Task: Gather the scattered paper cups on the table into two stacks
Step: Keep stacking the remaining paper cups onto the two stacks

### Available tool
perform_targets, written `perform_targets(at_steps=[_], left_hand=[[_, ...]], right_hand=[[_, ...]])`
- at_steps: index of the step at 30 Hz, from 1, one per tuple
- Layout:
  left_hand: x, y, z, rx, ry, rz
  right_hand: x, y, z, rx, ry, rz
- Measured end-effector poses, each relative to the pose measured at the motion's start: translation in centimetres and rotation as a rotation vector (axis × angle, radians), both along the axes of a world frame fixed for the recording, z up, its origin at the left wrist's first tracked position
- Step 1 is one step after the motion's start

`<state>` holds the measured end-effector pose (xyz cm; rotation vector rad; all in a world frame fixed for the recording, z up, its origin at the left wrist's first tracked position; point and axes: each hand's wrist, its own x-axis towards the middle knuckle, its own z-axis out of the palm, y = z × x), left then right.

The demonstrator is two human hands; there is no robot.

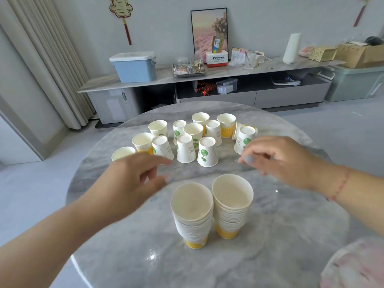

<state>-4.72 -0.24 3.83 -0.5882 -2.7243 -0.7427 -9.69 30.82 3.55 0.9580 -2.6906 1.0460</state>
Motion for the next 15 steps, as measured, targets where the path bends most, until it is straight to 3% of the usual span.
perform_targets(at_steps=[4,9,15], left_hand=[[-6.7,0.6,-1.2,-0.097,-0.018,0.179],[-14.2,1.9,-4.7,-0.355,-0.032,0.152],[-19.4,3.9,-8.4,-0.549,-0.212,0.174]], right_hand=[[-5.9,-2.2,-0.8,0.166,-0.002,-0.123],[-12.6,-4.8,-4.1,0.395,-0.073,-0.176],[-16.4,-7.1,-7.0,0.549,-0.125,-0.145]])
